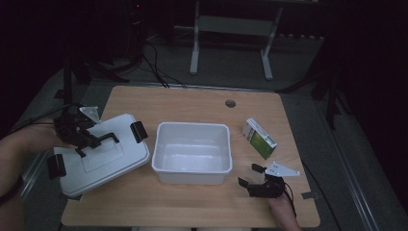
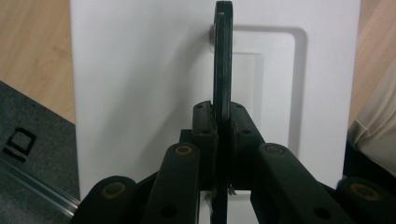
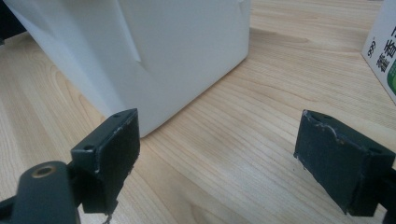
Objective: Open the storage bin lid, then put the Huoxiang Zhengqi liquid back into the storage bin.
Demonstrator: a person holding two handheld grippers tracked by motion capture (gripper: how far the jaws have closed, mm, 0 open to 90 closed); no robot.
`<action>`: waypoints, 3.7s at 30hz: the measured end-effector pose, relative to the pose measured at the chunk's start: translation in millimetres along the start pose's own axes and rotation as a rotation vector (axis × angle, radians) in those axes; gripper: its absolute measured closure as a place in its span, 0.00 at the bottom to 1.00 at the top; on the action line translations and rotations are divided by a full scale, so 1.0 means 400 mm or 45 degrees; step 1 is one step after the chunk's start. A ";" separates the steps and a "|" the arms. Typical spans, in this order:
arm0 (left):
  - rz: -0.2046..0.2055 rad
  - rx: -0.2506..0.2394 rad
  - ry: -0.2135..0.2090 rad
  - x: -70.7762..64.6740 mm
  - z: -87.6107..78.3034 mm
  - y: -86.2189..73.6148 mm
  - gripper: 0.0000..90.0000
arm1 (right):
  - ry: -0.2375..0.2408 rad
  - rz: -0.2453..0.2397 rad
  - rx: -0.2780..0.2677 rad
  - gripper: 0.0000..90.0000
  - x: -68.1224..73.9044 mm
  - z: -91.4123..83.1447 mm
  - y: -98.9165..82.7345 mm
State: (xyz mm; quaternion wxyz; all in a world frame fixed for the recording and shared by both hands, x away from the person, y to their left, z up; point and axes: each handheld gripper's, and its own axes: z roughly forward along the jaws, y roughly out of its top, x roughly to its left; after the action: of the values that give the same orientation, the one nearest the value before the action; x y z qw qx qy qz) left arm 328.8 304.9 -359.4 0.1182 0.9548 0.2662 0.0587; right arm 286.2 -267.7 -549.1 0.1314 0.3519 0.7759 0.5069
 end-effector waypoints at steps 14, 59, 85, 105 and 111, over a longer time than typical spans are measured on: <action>-0.048 0.020 -0.050 0.019 0.124 -0.043 0.93 | -0.002 -0.001 0.007 0.15 0.002 0.001 -0.002; -0.088 -0.060 -0.063 0.074 0.313 -0.004 0.93 | -0.003 -0.007 0.009 0.15 0.003 0.001 0.000; -0.239 0.041 -0.044 0.087 0.311 0.009 0.56 | -0.025 -0.017 0.037 0.16 0.002 -0.018 0.014; -0.317 0.005 -0.049 0.090 0.309 0.003 0.47 | 0.000 -0.025 0.102 0.23 -0.016 -0.115 0.155; -0.312 0.006 -0.047 0.088 0.313 -0.001 0.47 | -0.088 -0.025 0.096 0.27 -0.057 -0.153 0.222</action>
State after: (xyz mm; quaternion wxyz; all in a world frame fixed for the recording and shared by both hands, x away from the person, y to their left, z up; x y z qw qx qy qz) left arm 380.6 299.3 -478.5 0.1270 0.9164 0.3787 0.0258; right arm 305.1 -304.5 -446.8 0.1498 0.3663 0.7928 0.4635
